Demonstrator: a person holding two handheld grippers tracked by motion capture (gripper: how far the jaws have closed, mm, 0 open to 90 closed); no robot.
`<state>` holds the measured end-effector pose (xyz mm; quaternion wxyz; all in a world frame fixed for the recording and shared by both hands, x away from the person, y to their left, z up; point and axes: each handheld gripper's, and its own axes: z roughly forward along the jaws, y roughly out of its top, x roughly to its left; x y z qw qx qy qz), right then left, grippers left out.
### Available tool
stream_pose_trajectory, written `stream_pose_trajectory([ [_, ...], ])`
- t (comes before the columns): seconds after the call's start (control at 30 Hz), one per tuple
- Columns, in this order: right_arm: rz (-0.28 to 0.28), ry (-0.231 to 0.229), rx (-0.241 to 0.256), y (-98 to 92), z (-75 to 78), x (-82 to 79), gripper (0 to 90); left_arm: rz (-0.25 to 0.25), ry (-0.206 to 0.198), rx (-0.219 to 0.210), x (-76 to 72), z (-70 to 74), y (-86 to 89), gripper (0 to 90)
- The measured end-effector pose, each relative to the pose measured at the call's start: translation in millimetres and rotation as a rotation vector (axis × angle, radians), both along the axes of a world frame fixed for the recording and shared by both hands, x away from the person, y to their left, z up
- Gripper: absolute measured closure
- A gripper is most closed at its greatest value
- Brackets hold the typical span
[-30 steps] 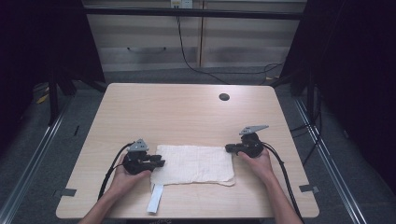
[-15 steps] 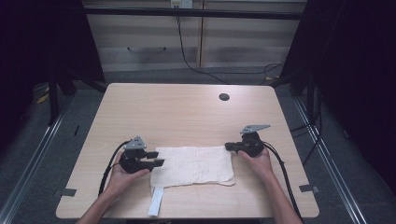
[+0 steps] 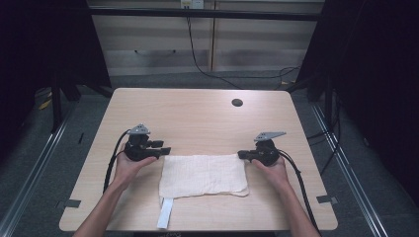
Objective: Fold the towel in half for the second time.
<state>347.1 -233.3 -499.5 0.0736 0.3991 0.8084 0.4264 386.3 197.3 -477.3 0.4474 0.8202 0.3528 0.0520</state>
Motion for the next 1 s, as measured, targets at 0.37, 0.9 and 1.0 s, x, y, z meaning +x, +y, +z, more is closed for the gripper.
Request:
stream_pose_trajectory([
  [0.37,-0.004,0.002,-0.003,0.6,-1.2,0.6,87.4,0.004,0.044,0.015,12.3,-18.5,2.1,49.8],
  [0.9,-0.004,0.002,-0.005,0.0,-1.9,1.3,87.3,-0.082,0.004,0.113,-2.8,-26.7,-13.8,61.6],
  [1.0,-0.005,0.002,-0.008,0.1,-2.8,1.7,87.2,-0.094,0.005,0.108,-2.9,-27.3,-13.6,62.7],
])
